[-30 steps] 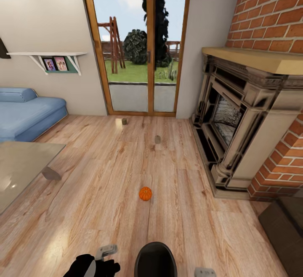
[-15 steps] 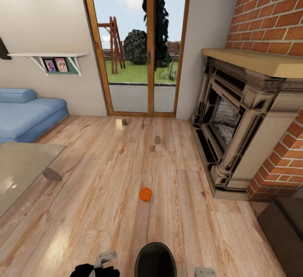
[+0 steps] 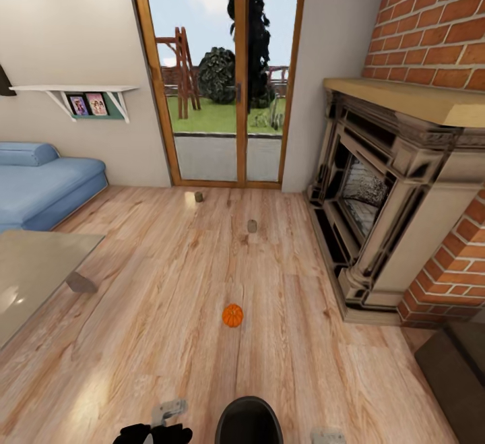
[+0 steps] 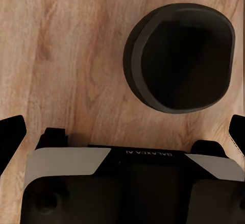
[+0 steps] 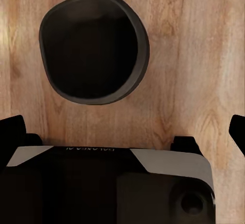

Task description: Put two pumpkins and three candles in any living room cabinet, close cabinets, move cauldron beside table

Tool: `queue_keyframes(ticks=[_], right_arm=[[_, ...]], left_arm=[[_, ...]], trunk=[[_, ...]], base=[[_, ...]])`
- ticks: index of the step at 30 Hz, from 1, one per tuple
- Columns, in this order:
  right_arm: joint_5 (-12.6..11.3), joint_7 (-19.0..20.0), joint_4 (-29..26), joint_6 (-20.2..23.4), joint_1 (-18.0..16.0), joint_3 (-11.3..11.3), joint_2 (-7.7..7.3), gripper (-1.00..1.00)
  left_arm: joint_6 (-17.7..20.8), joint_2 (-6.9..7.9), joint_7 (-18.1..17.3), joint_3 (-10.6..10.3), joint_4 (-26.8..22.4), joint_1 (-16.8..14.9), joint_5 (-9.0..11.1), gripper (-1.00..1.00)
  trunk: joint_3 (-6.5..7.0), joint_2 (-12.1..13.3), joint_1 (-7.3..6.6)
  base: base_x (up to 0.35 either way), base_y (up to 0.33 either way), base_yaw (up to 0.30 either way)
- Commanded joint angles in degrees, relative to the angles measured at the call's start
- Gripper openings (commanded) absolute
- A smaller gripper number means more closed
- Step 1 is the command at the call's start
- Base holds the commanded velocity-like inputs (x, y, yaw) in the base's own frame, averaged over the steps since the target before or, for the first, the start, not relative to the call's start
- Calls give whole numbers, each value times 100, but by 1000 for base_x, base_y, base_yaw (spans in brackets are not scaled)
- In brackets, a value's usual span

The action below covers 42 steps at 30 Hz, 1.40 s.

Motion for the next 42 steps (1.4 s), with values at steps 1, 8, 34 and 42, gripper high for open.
queue_keyframes(ticks=[1, 8, 34, 42], right_arm=[[-58, -6, -9, 14, -2, 3, -2, 100], [-36, -24, 0, -492, -2, 17, 1, 100], [-279, -716, 2467, -1147, -1627, 2, 294, 100], [-334, -722, 2904, -1425, -1812, 10, 294, 100]], left_arm=[[12, 1, -1, -4, -7, -1, 26, 100], [-29, -8, -7, -22, 22, 7, 8, 100], [-789, -105, 2, -658, 374, 7, -6, 100], [-1054, -113, 9, -645, 646, -17, 41, 100]], trunk=[[-6, -4, 4], [-6, -4, 4], [-6, -4, 4], [-6, -4, 4]], base=[[240, 0, 0], [58, 0, 0], [0, 0, 0], [0, 0, 0]])
